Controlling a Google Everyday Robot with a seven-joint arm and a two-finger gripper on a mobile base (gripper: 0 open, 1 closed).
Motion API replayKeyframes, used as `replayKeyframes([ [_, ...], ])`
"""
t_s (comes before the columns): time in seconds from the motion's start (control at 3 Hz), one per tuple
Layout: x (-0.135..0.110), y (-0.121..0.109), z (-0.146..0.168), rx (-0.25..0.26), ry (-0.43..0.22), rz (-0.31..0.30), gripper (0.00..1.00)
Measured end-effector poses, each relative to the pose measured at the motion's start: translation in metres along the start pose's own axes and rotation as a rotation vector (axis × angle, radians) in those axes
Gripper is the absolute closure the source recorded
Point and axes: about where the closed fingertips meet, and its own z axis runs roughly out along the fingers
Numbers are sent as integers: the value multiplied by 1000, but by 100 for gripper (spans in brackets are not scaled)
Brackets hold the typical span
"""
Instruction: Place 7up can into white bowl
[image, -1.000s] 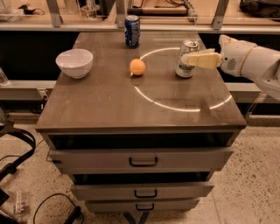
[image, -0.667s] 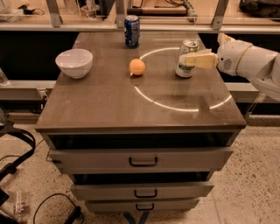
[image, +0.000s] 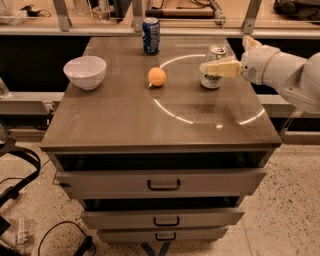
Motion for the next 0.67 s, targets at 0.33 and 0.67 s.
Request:
replayKeyframes([
  [0.33,8,6,13,-22,-21,35,0],
  [0.67,21,14,28,-38,-29,72,3],
])
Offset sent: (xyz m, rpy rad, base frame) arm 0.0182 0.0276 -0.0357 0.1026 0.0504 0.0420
